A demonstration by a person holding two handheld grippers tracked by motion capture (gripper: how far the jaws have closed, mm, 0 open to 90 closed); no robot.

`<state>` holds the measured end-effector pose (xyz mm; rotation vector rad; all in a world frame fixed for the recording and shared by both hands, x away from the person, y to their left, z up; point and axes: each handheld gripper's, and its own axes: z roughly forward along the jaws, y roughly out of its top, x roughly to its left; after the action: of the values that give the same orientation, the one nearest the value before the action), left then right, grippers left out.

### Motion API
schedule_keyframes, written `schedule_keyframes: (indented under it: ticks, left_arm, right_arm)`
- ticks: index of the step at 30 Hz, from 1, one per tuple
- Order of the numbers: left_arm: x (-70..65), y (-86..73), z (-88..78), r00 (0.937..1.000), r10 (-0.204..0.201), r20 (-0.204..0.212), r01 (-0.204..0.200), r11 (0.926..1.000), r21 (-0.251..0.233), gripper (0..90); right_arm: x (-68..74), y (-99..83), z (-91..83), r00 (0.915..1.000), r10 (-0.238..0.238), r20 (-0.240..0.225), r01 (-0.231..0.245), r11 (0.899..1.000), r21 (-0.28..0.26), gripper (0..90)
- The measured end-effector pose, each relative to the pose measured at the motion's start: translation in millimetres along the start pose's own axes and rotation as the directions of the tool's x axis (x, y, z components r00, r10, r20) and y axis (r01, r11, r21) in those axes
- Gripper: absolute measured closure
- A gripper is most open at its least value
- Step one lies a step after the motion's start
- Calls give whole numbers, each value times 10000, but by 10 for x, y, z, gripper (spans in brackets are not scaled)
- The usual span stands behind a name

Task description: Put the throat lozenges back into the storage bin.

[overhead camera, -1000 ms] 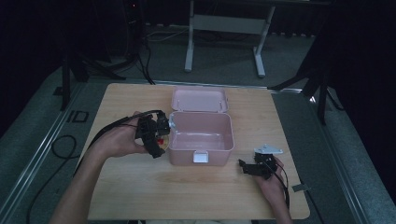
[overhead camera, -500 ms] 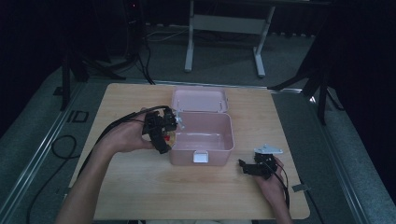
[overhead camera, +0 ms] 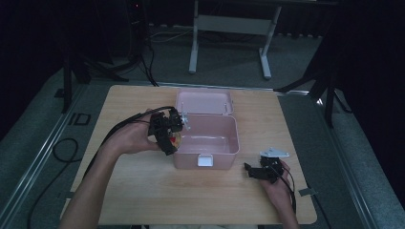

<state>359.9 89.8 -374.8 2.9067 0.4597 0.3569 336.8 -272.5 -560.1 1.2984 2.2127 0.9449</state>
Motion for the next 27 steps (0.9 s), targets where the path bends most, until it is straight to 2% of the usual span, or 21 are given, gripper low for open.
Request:
schedule_keyframes:
  ticks: [27]
  left_arm:
    - [37, 155, 81, 9998, -108, 163, 109, 9999, -106, 207]
  right_arm:
    - [0, 0, 0, 10000, 2, 2, -2, 10000, 1, 170]
